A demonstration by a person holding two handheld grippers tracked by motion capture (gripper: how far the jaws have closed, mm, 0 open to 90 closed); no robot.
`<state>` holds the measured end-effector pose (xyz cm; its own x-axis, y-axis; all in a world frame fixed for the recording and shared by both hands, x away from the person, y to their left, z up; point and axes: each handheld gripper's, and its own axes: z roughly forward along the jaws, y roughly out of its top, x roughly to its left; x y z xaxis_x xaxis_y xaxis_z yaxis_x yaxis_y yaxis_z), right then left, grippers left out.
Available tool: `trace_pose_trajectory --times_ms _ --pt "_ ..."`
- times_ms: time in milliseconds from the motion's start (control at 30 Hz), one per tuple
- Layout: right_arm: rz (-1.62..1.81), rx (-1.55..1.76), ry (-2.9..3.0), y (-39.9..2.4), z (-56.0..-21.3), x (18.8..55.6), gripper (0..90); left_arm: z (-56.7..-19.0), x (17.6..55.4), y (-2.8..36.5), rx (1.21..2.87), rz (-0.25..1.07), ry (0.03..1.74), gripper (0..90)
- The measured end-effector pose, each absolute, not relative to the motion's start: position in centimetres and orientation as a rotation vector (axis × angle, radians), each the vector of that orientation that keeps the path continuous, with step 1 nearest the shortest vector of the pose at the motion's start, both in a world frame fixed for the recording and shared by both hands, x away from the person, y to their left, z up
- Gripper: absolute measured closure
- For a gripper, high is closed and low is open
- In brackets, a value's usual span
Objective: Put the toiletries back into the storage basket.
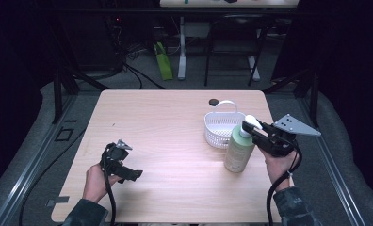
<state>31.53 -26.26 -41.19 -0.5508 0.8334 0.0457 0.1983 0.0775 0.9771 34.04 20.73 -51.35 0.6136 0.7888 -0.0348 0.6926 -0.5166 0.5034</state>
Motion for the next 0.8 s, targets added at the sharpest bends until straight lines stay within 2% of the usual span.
trace_pose_trajectory --times_ms 800 --pt "1.503 0.99 1.81 -26.4 -40.1 31.7 67.7 -51.4 34.1 20.8 2.365 0.268 1.174 0.0"
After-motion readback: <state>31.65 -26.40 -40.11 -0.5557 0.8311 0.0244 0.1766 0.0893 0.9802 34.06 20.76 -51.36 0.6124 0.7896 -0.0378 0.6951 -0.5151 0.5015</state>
